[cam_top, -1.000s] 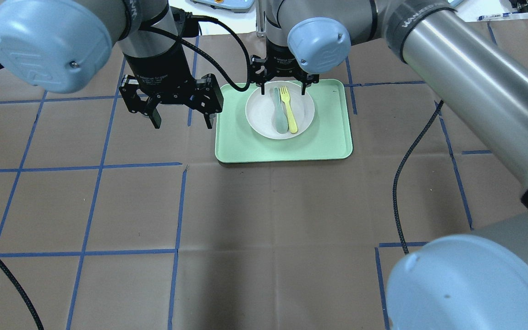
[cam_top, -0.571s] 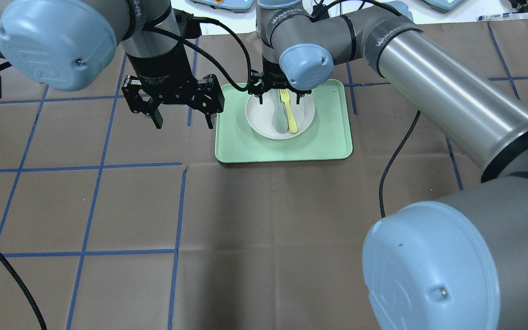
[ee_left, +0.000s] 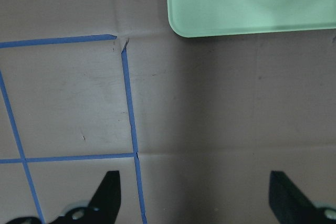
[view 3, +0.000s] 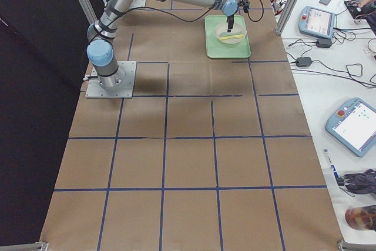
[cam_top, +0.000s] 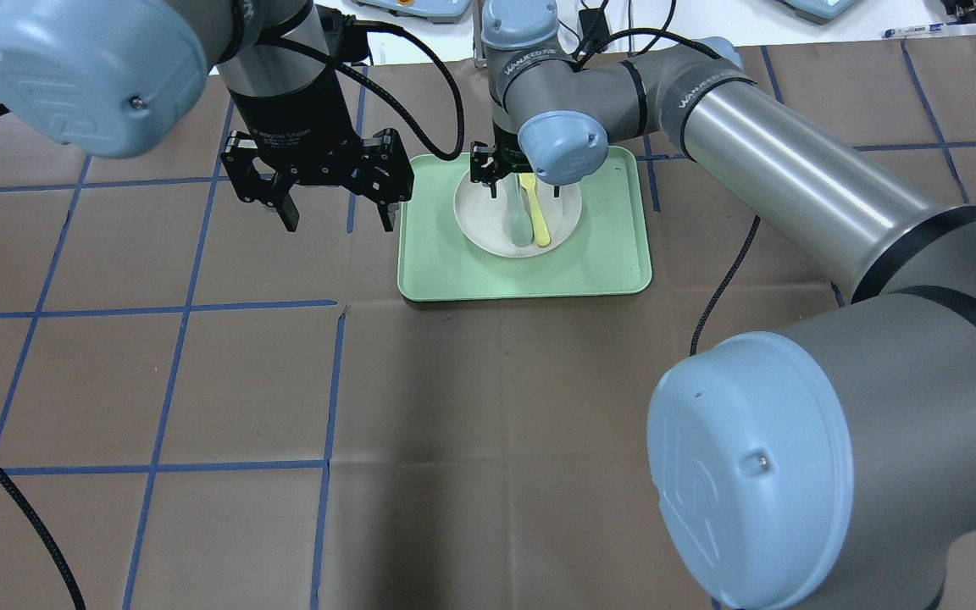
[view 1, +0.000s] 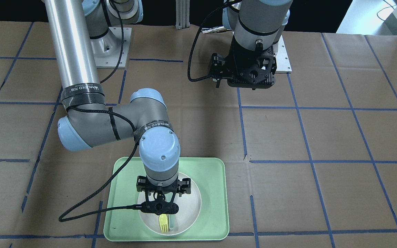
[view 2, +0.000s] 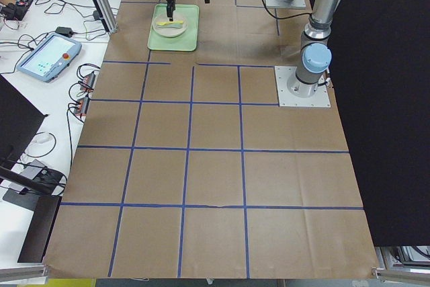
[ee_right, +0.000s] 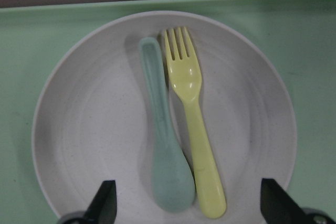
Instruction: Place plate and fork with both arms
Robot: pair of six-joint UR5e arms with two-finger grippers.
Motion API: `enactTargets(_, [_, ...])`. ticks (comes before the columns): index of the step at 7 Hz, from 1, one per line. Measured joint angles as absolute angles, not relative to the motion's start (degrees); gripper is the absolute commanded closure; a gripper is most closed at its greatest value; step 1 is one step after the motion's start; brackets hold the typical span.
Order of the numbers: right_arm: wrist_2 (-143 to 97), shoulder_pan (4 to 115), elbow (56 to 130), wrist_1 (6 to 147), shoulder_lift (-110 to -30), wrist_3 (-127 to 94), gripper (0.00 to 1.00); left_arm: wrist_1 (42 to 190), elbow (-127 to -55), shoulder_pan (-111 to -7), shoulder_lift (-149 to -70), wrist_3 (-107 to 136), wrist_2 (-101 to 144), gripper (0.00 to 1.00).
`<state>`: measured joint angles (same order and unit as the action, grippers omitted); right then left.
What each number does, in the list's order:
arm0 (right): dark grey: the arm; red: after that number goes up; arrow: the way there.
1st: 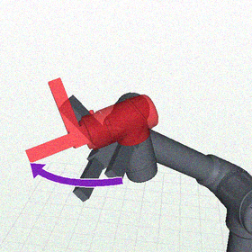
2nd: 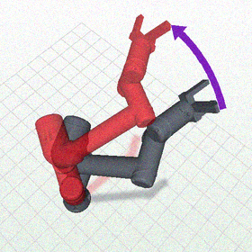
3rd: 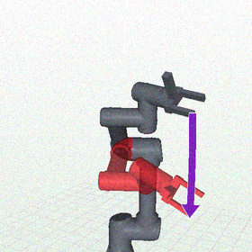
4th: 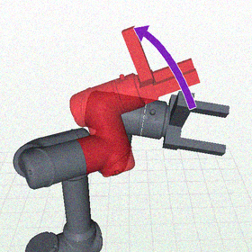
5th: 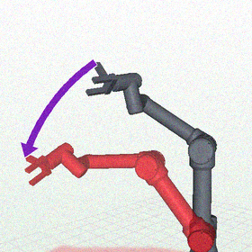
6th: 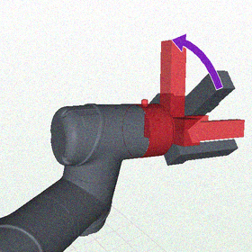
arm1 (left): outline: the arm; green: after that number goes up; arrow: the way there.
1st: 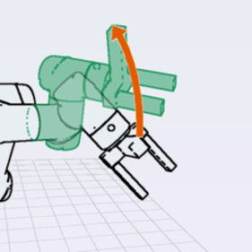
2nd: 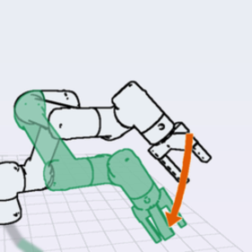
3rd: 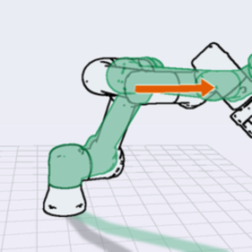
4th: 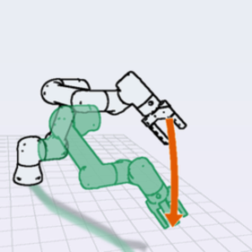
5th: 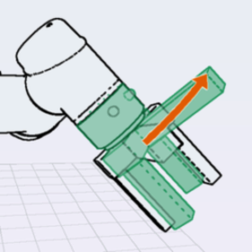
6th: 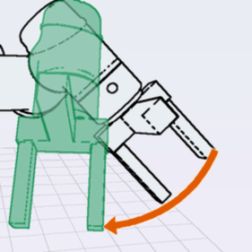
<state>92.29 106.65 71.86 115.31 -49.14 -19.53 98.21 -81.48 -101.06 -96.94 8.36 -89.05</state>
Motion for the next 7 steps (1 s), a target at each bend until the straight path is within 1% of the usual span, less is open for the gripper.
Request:
enactTargets(1, [92.6, 106.6, 71.9, 115.9, -48.5, -19.5, 0.4, 98.1, -81.6, -101.1, -96.7, 8.6, -89.0, 0.0])
enactTargets(3, [92.7, 106.4, 71.9, 116.2, -48.0, -19.4, 0.5, 98.1, -81.6, -101.1, -96.4, 8.5, -88.9, 0.0])
enactTargets(7, [92.4, 105.9, 71.9, 116.3, -47.7, -19.4, 0.53, 100.1, -81.4, -101.1, -94.8, 8.6, -88.8, 0.0])
